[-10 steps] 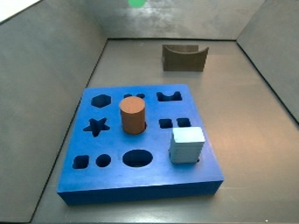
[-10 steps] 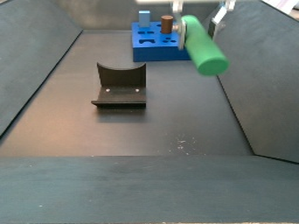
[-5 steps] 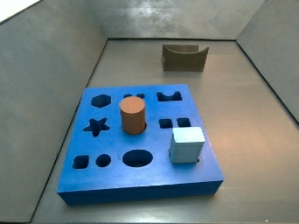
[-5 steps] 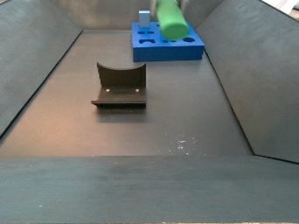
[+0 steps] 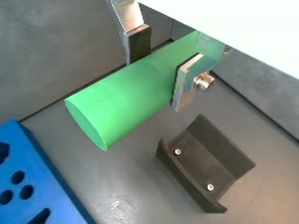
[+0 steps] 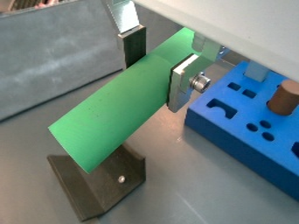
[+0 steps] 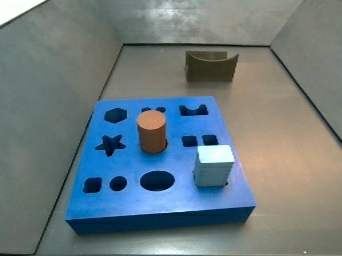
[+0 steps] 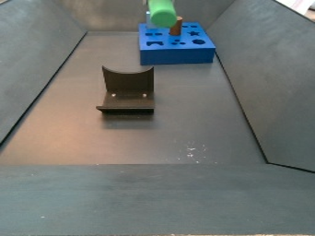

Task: Pick up the oval object. Move up. Place the oval object on the fixture. Regrasp the oval object. Move to above the board. Insert the oval object.
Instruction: Place the oval object on the fixture.

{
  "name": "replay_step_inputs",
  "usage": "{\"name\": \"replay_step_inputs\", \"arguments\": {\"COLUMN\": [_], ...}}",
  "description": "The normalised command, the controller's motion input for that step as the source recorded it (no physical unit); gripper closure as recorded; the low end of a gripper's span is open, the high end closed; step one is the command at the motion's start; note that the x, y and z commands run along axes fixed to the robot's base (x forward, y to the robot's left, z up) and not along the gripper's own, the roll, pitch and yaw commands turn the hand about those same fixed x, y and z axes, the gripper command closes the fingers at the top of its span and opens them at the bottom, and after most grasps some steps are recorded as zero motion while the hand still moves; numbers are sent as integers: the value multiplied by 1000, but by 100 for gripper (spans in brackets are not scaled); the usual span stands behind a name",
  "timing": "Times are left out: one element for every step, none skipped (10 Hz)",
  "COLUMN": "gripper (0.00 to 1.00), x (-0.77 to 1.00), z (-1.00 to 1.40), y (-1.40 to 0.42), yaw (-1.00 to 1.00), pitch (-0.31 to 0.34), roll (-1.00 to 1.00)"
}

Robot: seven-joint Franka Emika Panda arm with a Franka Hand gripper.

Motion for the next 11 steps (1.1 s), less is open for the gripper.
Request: {"name": "replay_step_inputs", "arguments": {"gripper": [100, 100, 100, 100, 100, 100, 100, 100, 100, 100, 100], "x": [1000, 1000, 917, 802, 719, 614, 537, 464, 391, 298, 225], "z": [-340, -216, -122, -64, -48, -34, -28, -25, -24, -22, -22], "y": [481, 350, 208, 110, 84, 63, 56, 53, 54, 51, 51], "yaw": [-191, -189, -189, -190, -194, -202, -210, -205, -179, -146, -124], "pitch": [97, 96, 106, 106, 100, 88, 79, 64, 42, 18, 9], "roll": [-1000, -1000, -1000, -1000, -1000, -1000, -1000, -940, -775, -561, -394]}}
